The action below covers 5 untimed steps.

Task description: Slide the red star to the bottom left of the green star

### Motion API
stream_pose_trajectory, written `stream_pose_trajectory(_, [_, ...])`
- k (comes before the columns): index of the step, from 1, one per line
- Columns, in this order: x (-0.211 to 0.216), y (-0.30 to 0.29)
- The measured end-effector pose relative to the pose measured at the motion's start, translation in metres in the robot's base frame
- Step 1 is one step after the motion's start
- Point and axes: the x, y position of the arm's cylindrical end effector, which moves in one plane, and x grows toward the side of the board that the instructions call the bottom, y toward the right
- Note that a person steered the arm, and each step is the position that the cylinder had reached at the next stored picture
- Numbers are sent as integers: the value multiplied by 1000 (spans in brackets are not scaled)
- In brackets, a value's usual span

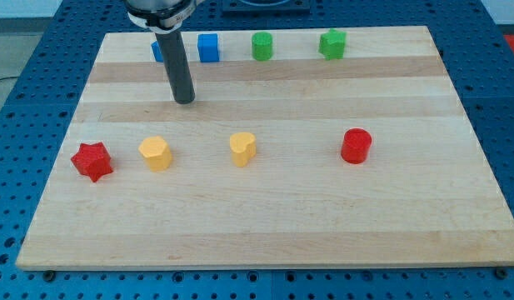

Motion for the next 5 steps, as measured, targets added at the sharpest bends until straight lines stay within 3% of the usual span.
stream_pose_trajectory(1, [4, 0])
stream_pose_trajectory(2, [8, -76])
stream_pose_trajectory(3, [73, -154])
stream_pose_trajectory(4, [115, -186])
stream_pose_trajectory(5, [118, -187])
